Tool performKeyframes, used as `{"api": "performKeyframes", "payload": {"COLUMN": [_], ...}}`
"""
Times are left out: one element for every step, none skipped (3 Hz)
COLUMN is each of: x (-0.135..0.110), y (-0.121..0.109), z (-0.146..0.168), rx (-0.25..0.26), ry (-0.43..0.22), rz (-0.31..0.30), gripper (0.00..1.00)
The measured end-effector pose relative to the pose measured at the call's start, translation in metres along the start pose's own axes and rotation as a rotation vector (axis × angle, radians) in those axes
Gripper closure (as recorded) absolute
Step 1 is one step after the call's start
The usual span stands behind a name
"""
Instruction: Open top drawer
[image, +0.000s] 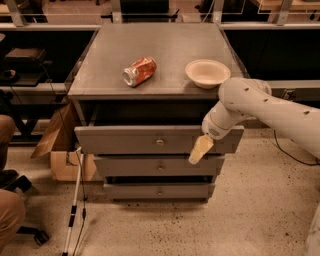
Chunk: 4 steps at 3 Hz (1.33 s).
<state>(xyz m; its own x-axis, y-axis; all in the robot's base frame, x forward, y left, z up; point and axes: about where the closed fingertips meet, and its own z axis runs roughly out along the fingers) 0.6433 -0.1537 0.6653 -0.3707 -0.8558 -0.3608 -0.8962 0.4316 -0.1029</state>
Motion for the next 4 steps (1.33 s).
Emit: {"api": "performKeyframes", "payload": {"x": [0.013, 0.022, 0.029, 0.025], "y": [0.015, 0.025, 0.030, 0.029], "z": [-0.004, -0.010, -0.016, -0.023], "rx": [-0.024, -0.035, -0.039, -0.039], "ry": [0.019, 0.033, 0.044, 0.044], "rz": [-0.035, -0.054, -0.061, -0.061], "gripper": [0.00, 0.19, 0.42, 0.65]}}
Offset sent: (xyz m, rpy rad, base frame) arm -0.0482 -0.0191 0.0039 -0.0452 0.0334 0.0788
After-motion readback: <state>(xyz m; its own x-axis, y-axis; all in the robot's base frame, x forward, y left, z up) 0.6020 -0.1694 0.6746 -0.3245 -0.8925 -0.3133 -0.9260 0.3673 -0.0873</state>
